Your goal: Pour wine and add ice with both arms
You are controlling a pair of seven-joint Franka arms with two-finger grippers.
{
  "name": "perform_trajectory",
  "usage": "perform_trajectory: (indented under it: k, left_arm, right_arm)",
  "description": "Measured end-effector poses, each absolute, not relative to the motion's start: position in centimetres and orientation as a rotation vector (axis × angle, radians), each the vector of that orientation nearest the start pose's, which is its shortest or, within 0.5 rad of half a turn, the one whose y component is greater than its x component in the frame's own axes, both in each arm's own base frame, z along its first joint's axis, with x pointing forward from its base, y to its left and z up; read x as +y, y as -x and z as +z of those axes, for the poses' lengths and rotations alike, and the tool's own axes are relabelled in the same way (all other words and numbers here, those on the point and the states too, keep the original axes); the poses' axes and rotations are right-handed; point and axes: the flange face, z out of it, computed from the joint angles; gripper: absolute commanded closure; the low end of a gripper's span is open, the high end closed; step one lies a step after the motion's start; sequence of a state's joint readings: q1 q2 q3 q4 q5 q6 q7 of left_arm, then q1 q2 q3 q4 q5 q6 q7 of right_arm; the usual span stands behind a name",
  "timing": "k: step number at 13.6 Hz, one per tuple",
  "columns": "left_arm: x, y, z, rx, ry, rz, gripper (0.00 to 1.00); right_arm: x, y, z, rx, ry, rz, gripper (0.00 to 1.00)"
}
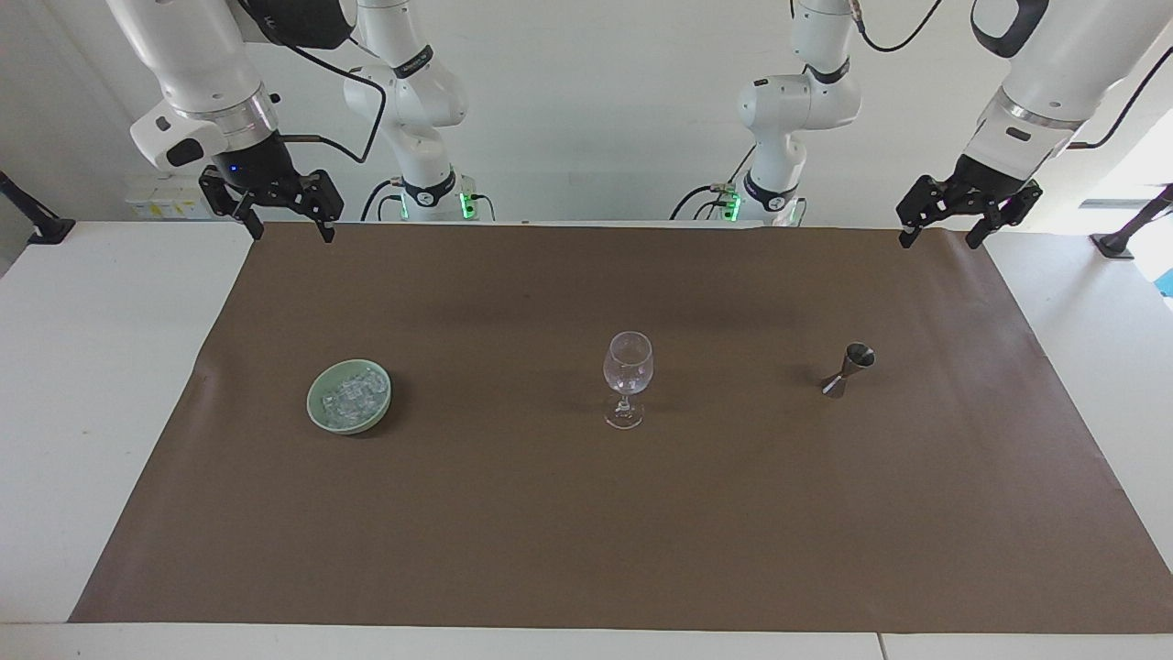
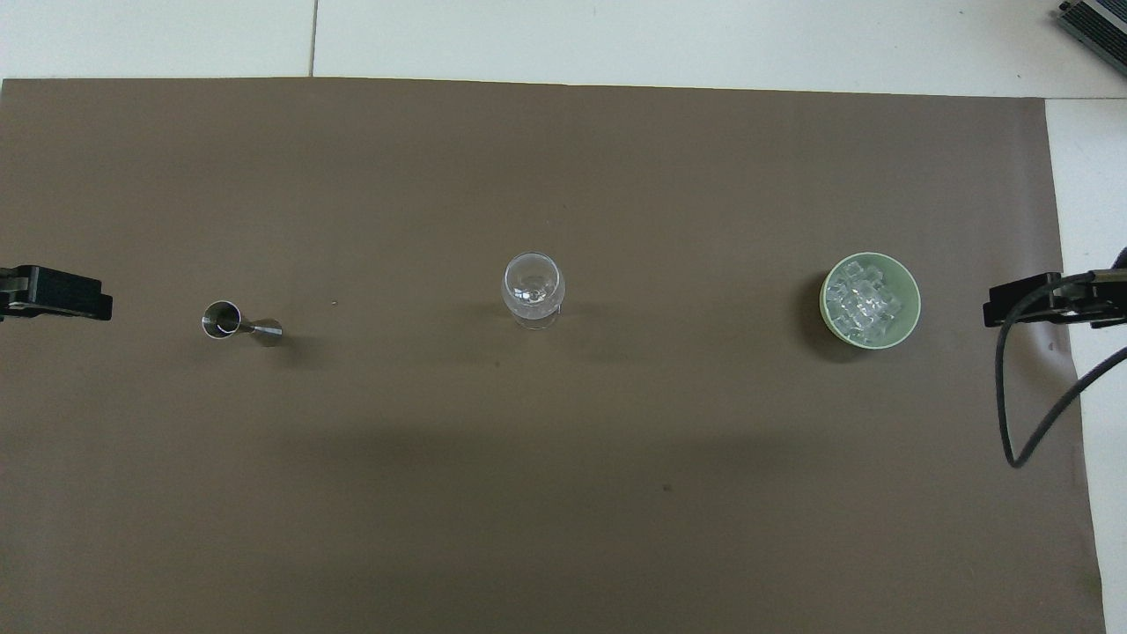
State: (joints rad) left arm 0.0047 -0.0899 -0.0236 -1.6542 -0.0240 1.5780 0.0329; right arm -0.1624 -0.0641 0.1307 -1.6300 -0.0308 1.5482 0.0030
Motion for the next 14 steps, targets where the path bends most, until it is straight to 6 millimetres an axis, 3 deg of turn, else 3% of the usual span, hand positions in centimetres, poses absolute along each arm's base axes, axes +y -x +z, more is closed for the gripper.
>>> perform_trajectory:
  k: [14]
  left_arm:
    - [-1.36,-52.39,63.07,0.083,3.162,0.001,0.00]
  right_arm:
    - [-1.78,-53.16,62.92,0.056,3.180,0.030,0.00]
